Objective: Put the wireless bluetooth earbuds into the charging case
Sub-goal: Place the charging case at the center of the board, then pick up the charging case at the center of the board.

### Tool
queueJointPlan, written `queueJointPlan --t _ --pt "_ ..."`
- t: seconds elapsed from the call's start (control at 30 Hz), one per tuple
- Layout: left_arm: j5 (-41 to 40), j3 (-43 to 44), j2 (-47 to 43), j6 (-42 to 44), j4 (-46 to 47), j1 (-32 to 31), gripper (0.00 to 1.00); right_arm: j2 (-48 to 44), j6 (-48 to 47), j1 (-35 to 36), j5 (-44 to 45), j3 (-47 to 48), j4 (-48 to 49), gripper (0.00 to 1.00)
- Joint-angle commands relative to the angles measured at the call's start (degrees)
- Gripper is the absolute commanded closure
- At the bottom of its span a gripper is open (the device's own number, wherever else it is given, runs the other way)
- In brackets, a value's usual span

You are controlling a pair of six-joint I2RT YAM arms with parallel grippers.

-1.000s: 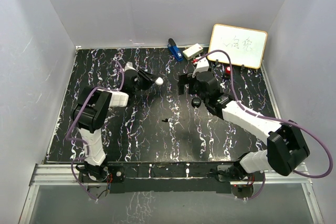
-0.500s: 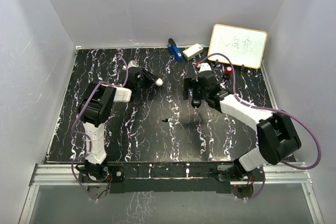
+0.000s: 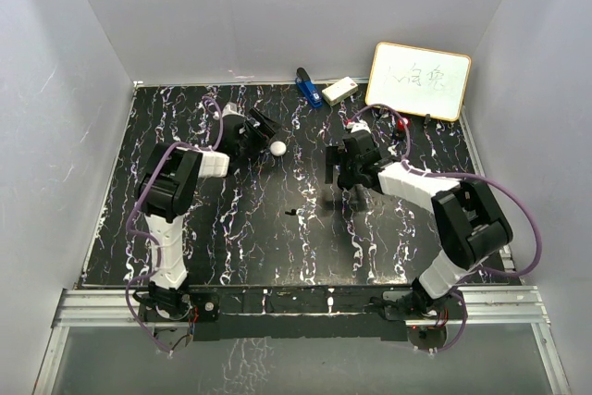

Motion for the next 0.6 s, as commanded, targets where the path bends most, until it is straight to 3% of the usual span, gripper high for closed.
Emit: queueJointPlan --t 0.0,0.33,0.57 --pt "-2.87 -0.44 -5.32 2.99 -5.31 1.6 0.02 2.26 1.6 -0.66 1.38 2.29 1.03 0.02" --pt "-4.8 -4.85 -23.17 8.46 -13.28 2.91 0.01 6.96 1.96 -0.69 -7.46 3.69 3.64 0.02" --pt "-1.64 -11.68 -35.23 8.36 -17.75 2.92 0.01 11.32 2.64 1.17 -10.87 6.83 3.36 0.04"
